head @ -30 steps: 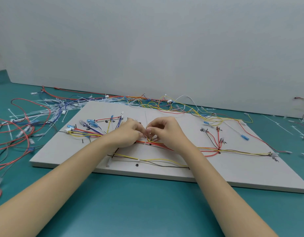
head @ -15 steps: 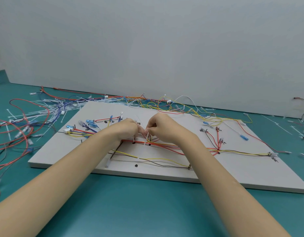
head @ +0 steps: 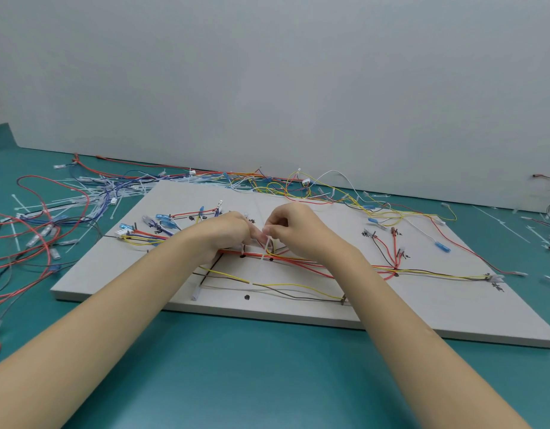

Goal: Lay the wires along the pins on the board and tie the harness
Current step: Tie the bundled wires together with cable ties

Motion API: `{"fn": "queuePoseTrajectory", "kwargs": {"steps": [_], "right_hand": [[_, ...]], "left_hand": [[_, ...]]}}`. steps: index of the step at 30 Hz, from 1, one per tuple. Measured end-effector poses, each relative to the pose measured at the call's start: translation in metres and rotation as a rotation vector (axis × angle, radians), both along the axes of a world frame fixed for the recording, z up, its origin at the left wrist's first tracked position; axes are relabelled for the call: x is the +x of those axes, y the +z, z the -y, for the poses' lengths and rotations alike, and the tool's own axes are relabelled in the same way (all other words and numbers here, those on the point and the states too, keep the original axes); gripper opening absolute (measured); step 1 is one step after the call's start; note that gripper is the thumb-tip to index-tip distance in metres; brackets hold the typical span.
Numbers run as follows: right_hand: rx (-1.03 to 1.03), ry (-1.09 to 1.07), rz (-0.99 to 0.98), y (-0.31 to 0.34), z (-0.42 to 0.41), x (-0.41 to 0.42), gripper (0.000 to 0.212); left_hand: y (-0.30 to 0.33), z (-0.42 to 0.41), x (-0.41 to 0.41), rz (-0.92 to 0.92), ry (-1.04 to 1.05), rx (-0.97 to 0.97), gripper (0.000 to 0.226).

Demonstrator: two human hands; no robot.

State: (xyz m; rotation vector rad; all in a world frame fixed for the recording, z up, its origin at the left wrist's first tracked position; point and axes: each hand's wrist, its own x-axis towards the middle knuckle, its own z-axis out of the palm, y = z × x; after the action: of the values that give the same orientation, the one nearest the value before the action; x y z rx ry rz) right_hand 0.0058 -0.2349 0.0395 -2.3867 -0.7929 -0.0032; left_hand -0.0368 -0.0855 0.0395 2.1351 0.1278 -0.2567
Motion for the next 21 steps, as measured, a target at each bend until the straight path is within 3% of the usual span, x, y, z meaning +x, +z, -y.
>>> {"fn": "queuePoseTrajectory", "kwargs": {"steps": [14,21], "right_hand": [[-0.288,-0.043,0.003,0.019,-0.010,-0.003,0.019],[-0.314,-0.033,0.012,0.021,-0.009,-0.001,0.014]], "left_hand": [[0.003,-0.005,0.001,-0.041,-0.076,0.004,0.048],[-0.001,-0.001,0.003,-0.017,-0.015,-0.011,0.035]]}}
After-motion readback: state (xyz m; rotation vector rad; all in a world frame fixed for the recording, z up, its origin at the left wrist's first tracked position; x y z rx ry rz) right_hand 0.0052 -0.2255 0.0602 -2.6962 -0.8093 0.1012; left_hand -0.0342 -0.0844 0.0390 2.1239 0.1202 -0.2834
